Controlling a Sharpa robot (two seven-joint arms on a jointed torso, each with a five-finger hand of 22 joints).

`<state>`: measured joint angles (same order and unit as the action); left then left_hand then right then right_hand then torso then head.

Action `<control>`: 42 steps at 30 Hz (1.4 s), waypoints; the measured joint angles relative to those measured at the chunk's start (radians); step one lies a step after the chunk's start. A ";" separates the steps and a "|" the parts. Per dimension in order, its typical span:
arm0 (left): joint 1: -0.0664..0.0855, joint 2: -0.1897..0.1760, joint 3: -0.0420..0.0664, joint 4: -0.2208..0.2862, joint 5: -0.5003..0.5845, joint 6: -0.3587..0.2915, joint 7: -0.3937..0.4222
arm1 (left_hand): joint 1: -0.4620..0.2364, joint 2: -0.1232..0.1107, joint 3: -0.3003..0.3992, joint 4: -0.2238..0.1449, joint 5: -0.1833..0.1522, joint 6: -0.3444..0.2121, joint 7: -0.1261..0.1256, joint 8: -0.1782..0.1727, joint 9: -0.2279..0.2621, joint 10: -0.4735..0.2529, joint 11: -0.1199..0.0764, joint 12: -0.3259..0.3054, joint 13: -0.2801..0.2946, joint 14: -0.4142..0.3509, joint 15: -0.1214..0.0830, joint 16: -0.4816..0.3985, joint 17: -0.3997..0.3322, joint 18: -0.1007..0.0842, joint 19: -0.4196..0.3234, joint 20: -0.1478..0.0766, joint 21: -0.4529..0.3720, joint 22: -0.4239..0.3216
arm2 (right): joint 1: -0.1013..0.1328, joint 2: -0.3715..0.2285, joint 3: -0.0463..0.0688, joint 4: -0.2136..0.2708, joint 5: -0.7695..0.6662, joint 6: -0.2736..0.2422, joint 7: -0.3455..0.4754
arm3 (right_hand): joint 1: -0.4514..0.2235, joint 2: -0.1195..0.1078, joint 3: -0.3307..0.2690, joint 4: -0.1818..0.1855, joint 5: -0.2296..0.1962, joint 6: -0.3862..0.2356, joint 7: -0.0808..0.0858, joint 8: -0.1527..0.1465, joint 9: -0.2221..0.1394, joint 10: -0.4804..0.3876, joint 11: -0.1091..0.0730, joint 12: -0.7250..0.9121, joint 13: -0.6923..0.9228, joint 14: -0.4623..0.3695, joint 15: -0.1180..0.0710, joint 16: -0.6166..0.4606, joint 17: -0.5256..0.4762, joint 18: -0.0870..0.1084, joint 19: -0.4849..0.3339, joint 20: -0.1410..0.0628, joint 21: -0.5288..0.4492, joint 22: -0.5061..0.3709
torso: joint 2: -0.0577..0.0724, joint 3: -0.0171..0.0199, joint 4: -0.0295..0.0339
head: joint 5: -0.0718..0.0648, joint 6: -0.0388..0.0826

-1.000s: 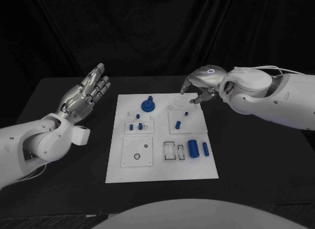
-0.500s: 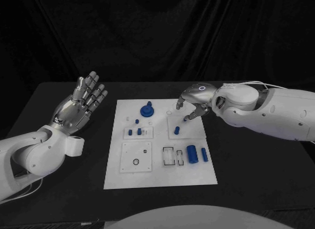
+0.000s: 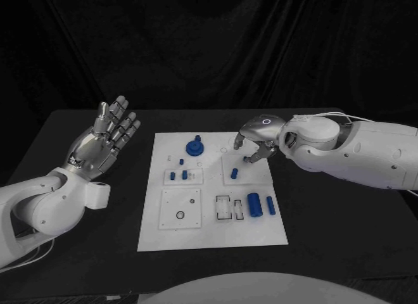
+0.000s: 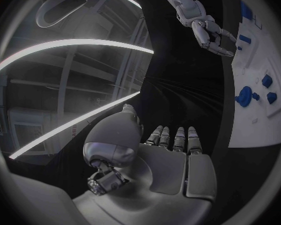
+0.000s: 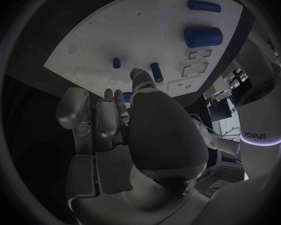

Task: Assemble the parts on the task board

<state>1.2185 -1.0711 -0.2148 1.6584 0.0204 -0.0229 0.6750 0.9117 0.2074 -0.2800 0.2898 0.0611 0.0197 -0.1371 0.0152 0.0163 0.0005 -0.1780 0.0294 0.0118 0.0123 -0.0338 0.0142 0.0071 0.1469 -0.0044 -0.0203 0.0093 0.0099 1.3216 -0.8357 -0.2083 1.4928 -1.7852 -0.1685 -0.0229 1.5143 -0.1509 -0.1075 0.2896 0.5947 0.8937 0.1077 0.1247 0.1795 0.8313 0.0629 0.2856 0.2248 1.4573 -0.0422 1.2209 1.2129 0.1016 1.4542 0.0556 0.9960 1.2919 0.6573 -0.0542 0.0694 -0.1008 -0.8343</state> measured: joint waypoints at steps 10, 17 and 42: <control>-0.001 -0.002 0.000 0.002 -0.016 -0.035 -0.015 | -0.048 0.042 -0.047 0.002 0.000 -0.032 -0.065 0.000 -0.004 -0.002 -0.002 0.000 0.000 0.000 0.000 0.000 0.000 0.000 0.000 0.000 0.000 0.000 | -0.008 0.009 0.000 -0.015 0.002 0.014 -0.003 | 0.012 0.012 0.000 0.000 0.075 0.055 0.005 0.000 -0.002 0.057 0.003 -0.007 -0.023 0.000 0.000 0.019 0.000 0.000 0.000 0.000 0.000 0.000 | 0.002 0.0014 -0.0023 | 0.008 0.000; -0.001 -0.007 0.000 0.005 -0.026 -0.046 -0.041 | -0.103 0.096 -0.109 0.001 0.000 -0.027 -0.006 0.000 -0.004 0.003 -0.008 -0.019 0.000 0.000 0.000 0.000 0.000 0.000 0.000 0.000 0.000 0.000 | -0.013 0.014 0.000 -0.028 0.003 0.024 -0.007 | 0.012 0.012 0.012 -0.012 0.083 0.055 0.005 0.000 -0.002 0.057 0.003 -0.007 -0.024 0.000 0.000 0.019 0.000 0.000 0.000 0.000 0.013 0.000 | 0.000 0.0007 -0.0018 | 0.011 -0.005; -0.001 -0.013 0.000 0.003 -0.062 -0.036 -0.140 | -0.155 0.065 -0.109 0.001 0.000 -0.023 0.045 0.000 -0.004 0.001 0.038 -0.019 0.000 0.000 0.000 0.000 0.000 -0.001 0.000 0.000 0.000 0.000 | -0.031 0.037 0.000 -0.069 0.004 0.016 -0.007 | 0.025 0.025 0.047 -0.011 0.083 0.095 0.005 0.000 -0.002 0.126 0.004 -0.007 -0.035 0.000 0.000 0.032 0.010 0.000 0.000 0.000 0.039 0.000 | -0.001 -0.0009 -0.0007 | 0.010 -0.011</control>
<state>1.2173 -1.0844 -0.2148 1.6618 -0.0416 -0.0591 0.5345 0.7563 0.2726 -0.3889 0.2907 0.0611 -0.0035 -0.0925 0.0150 0.0122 0.0015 -0.1401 0.0102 0.0113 0.0123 -0.0338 0.0142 0.0071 0.1463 -0.0043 -0.0203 0.0093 0.0099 1.2911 -0.7990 -0.2085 1.4239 -1.7815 -0.1523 -0.0295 1.5395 -0.1258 -0.0601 0.2787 0.6777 0.9882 0.1129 0.1248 0.1770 0.9572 0.0668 0.2787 0.1900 1.4575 -0.0421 1.2526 1.2225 0.1015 1.4542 0.0558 1.0350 1.2919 0.6564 -0.0550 0.0687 -0.0909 -0.8453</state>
